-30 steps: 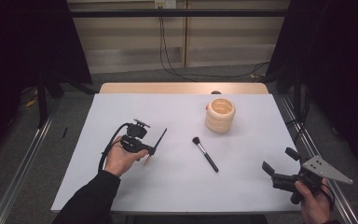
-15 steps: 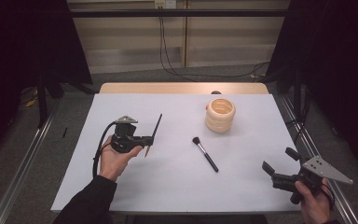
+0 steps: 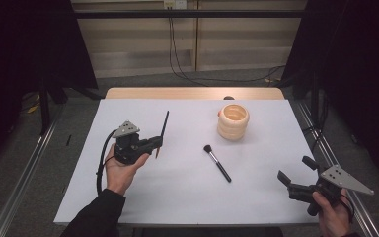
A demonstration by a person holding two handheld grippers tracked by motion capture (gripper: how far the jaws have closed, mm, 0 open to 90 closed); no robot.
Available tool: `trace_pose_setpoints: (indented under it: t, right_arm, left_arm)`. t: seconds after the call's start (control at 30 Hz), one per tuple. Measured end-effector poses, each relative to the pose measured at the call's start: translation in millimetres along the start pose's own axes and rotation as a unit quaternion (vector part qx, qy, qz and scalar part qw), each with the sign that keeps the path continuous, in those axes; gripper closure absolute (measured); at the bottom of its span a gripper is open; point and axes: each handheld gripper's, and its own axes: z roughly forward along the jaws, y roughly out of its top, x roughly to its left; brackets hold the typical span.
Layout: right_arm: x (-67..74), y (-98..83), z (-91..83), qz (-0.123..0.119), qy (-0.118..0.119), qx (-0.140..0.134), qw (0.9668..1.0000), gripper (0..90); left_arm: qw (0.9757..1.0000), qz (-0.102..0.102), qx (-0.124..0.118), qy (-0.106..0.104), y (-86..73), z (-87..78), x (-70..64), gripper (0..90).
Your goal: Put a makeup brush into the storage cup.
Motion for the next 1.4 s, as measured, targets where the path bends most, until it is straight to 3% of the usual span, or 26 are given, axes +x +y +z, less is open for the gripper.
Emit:
trace_pose_setpoints:
  t: [0.2,0.3,0.33,0.37,0.57,0.67,0.7,0.77,0.83,0.9,1.0,1.03,1.1,1.13,1.17,1.3,1.4]
  right_arm:
    - [-0.7,0.0,-0.3,-0.002,0.004,-0.004,1.0000,0.2]
    - [-0.2,0.3,-0.5,0.002,0.004,-0.004,1.0000,0.2]
    - [-0.4,0.2,-0.3,0.000,0.005,-0.005,1.0000,0.3]
    - [-0.5,0.1,-0.3,0.000,0.005,-0.005,1.0000,0.2]
    - [-0.2,0.1,-0.2,0.001,0.003,-0.006,1.0000,0.2]
    - [-0.2,0.2,0.0,0.001,0.004,-0.007,1.0000,0.2]
    - [-0.2,0.2,0.0,0.001,0.004,-0.007,1.0000,0.2]
    - [-0.1,0.2,0.0,0.003,0.005,-0.006,1.0000,0.2]
    - [-0.2,0.2,-0.1,0.002,0.004,-0.006,1.0000,0.2]
    - [-0.2,0.2,-0.1,0.003,0.003,-0.006,1.0000,0.3]
    - [-0.4,0.3,0.0,0.000,0.007,-0.005,1.0000,0.2]
    - [-0.4,0.3,0.0,-0.002,0.008,-0.005,1.0000,0.3]
    - [-0.5,0.2,-0.1,-0.001,0.009,-0.005,0.9999,0.2]
    - [-0.2,0.2,0.4,0.000,0.006,-0.006,1.0000,0.2]
    - [-0.3,0.1,0.3,0.000,0.006,-0.007,1.0000,0.2]
    - [-0.2,0.2,0.1,0.000,0.009,-0.006,0.9999,0.2]
    - [-0.1,0.3,0.4,-0.001,0.011,-0.007,0.9999,0.3]
  left_arm:
    - [0.9995,0.006,-0.031,-0.007,-2.5,-2.9,-4.7,83.4]
    - [0.9992,0.007,-0.039,-0.009,-2.8,-3.1,-6.7,83.4]
    - [0.9990,0.005,-0.040,-0.019,-2.9,-2.6,-6.6,83.4]
    - [0.9991,0.005,-0.040,-0.011,-2.9,-3.1,-7.9,83.4]
    - [0.9984,0.007,-0.053,-0.015,-2.0,-4.5,-13.1,83.4]
    - [0.9979,0.012,-0.059,-0.025,-0.6,-5.0,-14.6,83.4]
    - [0.9972,0.008,-0.065,-0.037,-0.5,-4.4,-14.7,83.4]
    - [0.9975,0.010,-0.067,-0.023,0.3,-6.3,-17.9,83.4]
    - [0.9965,0.007,-0.073,-0.041,1.2,-5.8,-18.9,83.4]
    - [0.9968,0.010,-0.070,-0.037,2.2,-5.4,-21.7,83.4]
    - [0.9954,0.008,-0.076,-0.058,4.7,-0.4,-27.1,83.4]
    - [0.9957,0.014,-0.073,-0.057,5.6,0.5,-29.8,83.4]
    - [0.9943,0.021,-0.072,-0.076,6.2,3.2,-33.5,83.4]
    - [0.9953,0.023,-0.066,-0.067,6.7,3.6,-36.8,83.4]
    - [0.9940,0.029,-0.067,-0.081,6.9,5.4,-37.4,83.4]
    - [0.9939,0.031,-0.061,-0.086,9.0,9.9,-46.0,83.4]
    - [0.9926,0.038,-0.059,-0.100,10.5,13.9,-51.3,83.4]
